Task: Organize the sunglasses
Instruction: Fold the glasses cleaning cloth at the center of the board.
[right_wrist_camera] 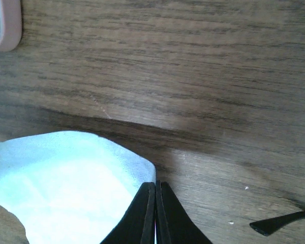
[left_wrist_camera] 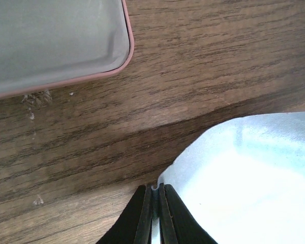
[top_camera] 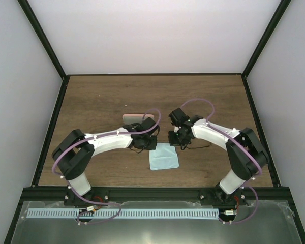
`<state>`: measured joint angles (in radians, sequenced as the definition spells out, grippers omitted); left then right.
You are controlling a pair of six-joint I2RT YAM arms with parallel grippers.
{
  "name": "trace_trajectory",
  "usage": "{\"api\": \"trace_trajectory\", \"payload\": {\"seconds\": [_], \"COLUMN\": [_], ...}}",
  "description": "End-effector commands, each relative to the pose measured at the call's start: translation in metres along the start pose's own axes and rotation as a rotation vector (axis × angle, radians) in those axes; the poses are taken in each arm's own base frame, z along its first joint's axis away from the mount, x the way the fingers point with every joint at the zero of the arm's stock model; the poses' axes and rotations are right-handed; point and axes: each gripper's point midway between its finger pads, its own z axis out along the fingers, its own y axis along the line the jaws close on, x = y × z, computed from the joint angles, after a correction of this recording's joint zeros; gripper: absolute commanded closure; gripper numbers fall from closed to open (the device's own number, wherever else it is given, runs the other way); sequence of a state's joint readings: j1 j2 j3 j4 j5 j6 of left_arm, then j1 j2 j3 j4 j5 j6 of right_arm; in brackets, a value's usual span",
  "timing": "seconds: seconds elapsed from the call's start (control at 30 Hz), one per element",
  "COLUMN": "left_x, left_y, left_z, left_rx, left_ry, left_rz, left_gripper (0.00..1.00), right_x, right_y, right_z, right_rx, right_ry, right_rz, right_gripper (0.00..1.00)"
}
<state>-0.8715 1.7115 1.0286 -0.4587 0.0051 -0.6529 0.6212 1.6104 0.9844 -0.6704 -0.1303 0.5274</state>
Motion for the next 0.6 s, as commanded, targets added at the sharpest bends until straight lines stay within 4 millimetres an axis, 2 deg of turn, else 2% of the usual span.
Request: {"api": "trace_trajectory", "payload": {"seconds": [0.0, 0.57], "left_x": [-0.002, 0.024], "left_y": [-0.010, -0.007], "left_z": [-0.010, -0.011], "left_rx": [0.030, 0.050], "left_ry": [-0.015, 0.024], "left_rz": [0.017, 0.037], "left_gripper": [0.95, 0.95], "right_x": [-0.002, 0.026], "right_y": [0.015, 0.007], "right_z": [-0.015, -0.018], "right_rx": [-0.026, -0.007], "right_ry": [-0.031, -0.008], "right_rz": [-0.049, -0.069], "right_gripper": [0.99, 0.99]}}
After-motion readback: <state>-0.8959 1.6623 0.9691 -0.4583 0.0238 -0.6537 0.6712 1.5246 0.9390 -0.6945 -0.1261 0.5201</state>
